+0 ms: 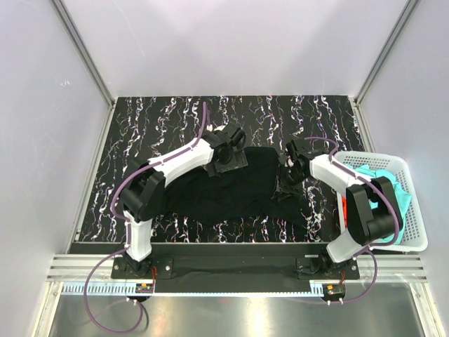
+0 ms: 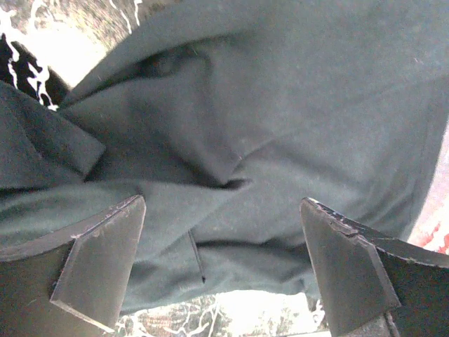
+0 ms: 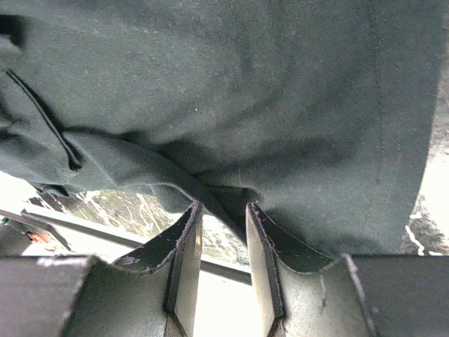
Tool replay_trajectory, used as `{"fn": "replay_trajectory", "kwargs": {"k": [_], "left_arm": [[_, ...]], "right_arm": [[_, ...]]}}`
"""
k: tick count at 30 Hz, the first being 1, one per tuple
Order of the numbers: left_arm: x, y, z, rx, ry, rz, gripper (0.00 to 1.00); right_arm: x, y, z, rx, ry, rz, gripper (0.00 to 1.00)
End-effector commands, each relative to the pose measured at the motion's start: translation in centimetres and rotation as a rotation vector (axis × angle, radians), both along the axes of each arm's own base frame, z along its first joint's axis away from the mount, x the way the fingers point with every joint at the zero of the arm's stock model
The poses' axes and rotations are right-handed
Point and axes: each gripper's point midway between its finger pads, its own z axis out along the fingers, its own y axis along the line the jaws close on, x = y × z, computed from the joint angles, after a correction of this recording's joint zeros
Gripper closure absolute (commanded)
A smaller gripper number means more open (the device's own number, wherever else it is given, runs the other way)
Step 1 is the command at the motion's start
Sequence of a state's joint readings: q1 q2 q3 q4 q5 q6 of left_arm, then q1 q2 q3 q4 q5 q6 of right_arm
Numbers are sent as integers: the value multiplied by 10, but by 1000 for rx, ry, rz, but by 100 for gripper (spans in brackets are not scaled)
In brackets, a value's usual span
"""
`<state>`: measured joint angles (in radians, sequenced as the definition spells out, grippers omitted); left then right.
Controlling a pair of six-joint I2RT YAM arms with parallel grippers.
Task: Fold and stack the t-shirts
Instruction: Flatten the tshirt out
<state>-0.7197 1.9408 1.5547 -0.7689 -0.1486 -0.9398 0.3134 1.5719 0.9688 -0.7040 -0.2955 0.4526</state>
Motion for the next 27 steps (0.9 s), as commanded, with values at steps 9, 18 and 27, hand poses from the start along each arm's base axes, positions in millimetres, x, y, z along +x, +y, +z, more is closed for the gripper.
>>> {"fn": "replay_trajectory", "kwargs": {"k": [9,18,27], "left_arm": [[11,19,-33,89,62,-1,19],[6,25,-4,76,4,-73,79],[-2,23,41,2,-87,-191,47]], "right_arm": [[15,10,-7,45,12,0,62],[25,12,-20,35,44,-37,64],[32,16,-31,33,69,-43,64]]}}
